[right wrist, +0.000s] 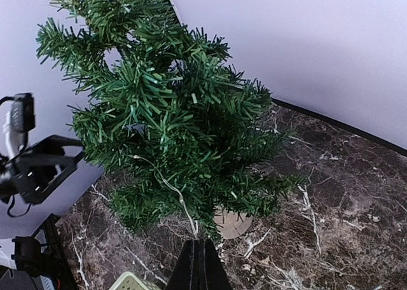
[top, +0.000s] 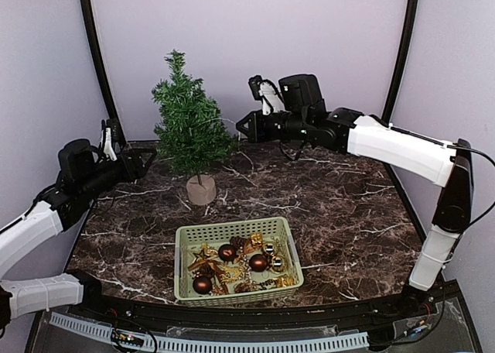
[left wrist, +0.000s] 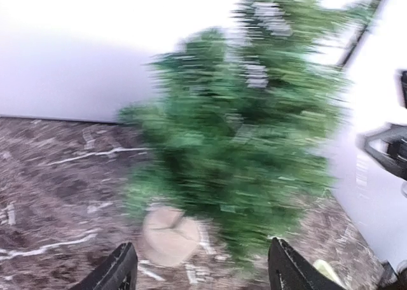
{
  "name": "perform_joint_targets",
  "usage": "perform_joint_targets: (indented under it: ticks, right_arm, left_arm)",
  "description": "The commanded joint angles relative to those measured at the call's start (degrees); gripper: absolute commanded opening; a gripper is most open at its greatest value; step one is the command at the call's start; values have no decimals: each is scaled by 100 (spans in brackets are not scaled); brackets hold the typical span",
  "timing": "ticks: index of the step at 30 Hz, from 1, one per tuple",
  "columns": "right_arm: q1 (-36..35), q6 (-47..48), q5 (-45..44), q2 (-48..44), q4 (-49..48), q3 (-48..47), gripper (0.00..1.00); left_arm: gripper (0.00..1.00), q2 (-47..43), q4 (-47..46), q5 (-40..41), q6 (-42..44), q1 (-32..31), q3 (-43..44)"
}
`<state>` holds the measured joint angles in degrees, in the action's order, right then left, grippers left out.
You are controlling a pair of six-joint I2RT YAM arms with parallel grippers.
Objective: Decorate the small christmas tree
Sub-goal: Wrap the side of the string light in the gap of the branches.
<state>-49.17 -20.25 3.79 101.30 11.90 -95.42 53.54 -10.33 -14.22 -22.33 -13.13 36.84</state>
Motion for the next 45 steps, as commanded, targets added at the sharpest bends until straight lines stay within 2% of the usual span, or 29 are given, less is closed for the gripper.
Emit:
perform_joint_targets:
  ticks: [1,3,5,9,12,16,18,23,25,26,27,28,30,31,33,35,36,37,41,45]
  right_arm:
    - [71,-164,118,0,-334,-241,0]
    - [74,-212,198,-46,-344,-228,0]
    - [74,-258,267,-117,-382,-172,0]
    - [74,-297,375,-295,-433,-48,0]
    - [75,-300,441,-425,-471,49,0]
    - [74,-319,516,-556,-521,163,0]
    - [74,-322,550,-617,-553,210,0]
    - [74,-313,659,-714,-637,298,0]
    - [74,-305,663,-738,-651,317,0]
    - [70,-292,652,-747,-653,328,0]
    - [81,-283,613,-755,-654,349,0]
    - [83,-271,540,-772,-654,375,0]
    - [102,-267,421,-803,-682,469,0]
    - [120,-285,411,-812,-687,488,0]
    - [175,-339,390,-833,-726,595,0]
    - [240,-402,383,-906,-788,734,0]
    - [275,-428,365,-985,-817,833,4]
    - [310,-442,336,-1098,-865,990,13]
    - [394,-439,172,-1883,-1433,2036,66]
    - [449,-585,189,-2731,-2225,3351,88]
  left_arm:
    - [73,-540,-39,891,-232,-1265,-258]
    - [72,-391,-482,1002,-338,-2162,-271]
    - [73,29,-895,1053,-311,-2729,-105]
    - [76,1193,-1383,875,33,-3526,708]
    - [82,2114,-1785,457,62,-3702,1270]
    - [88,2921,-2028,214,43,-3733,1809]
    - [92,3193,-1988,208,90,-3732,2020]
    - [92,3579,-1730,446,107,-3737,2311]
    - [84,3659,-1704,461,75,-3740,2363]
    - [69,3676,-1735,423,34,-3734,2372]
    - [59,3675,-1757,395,13,-3733,2372]
    - [38,3670,-1787,341,-25,-3733,2365]
    - [19,3653,-1810,238,-40,-3735,2346]
    - [16,3630,-1817,117,-16,-3742,2352]
    - [2,3590,-1816,6,17,-3749,2351]
    - [0,3558,-1814,-43,-16,-3743,2356]
    - [0,3545,-1815,-40,-76,-3748,2355]
    - [0,3518,-1806,-33,-117,-3749,2378]
    - [0,3464,-1784,73,-366,-3749,2514]
    - [0,3496,-1788,147,-579,-3747,2699]
